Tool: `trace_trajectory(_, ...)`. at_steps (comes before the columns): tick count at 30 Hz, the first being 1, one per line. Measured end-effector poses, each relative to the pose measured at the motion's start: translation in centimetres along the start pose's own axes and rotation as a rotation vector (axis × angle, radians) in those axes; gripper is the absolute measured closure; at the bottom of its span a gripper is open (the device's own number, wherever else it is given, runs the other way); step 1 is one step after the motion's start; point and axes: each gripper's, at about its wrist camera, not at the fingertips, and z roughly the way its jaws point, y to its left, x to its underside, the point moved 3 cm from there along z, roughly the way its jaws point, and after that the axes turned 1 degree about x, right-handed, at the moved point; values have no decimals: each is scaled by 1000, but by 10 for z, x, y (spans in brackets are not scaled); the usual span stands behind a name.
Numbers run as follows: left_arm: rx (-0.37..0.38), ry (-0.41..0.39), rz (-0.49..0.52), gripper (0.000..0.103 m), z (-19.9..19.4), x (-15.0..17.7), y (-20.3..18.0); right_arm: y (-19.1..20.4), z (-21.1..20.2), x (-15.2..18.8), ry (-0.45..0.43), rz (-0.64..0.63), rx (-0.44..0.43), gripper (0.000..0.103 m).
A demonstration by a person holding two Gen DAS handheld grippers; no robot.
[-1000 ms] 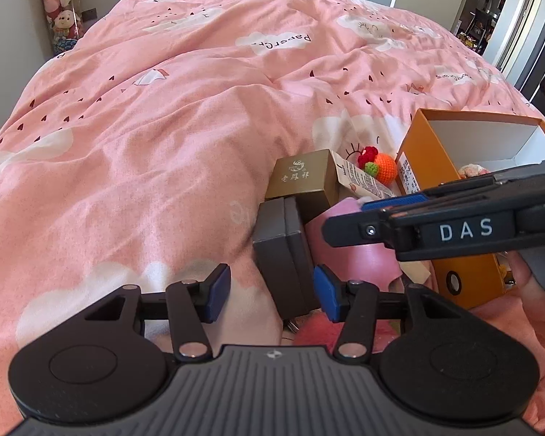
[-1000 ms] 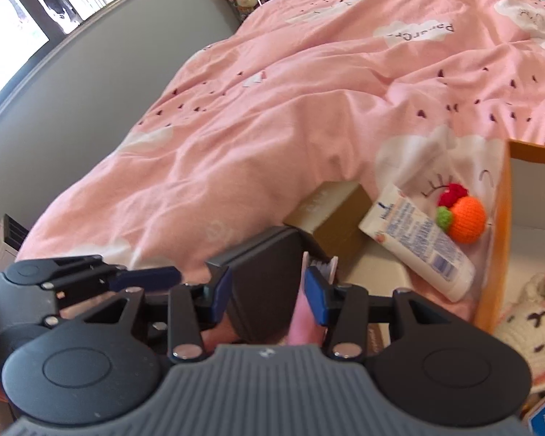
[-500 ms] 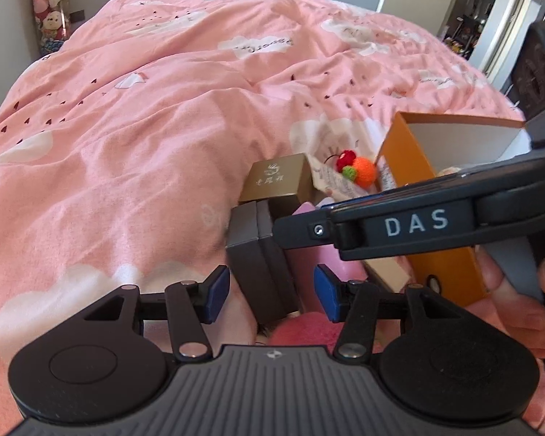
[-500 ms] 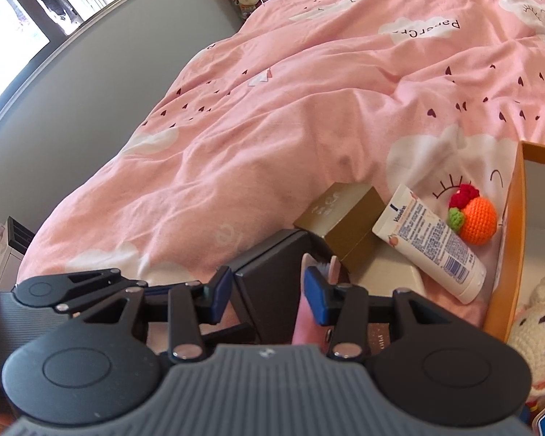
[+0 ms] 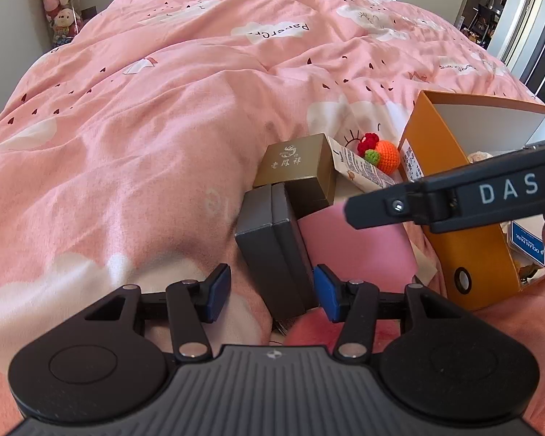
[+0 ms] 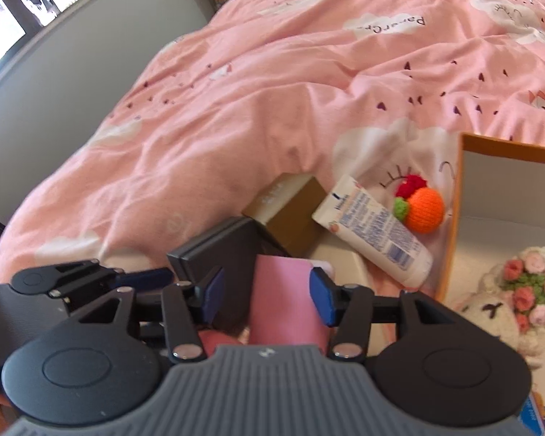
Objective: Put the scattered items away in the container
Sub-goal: 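Hold the pink notebook in the right gripper while the left gripper moves to the black box, then lift the pink notebook with the right gripper while the left gripper grasps and lifts the black box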
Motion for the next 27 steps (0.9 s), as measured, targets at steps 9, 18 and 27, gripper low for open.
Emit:
trace_trajectory(9,7,-4,-1,43,-1,0,0,-2,17,3,110,-112,129,46)
trace_trajectory(18,29,-24,-3,43,-6,-2,3,13,30,3,181,-221,199,47)
trace_trajectory(27,49,-23,-25,46,-4,-6,10,6,48,12,255,-141,141,49)
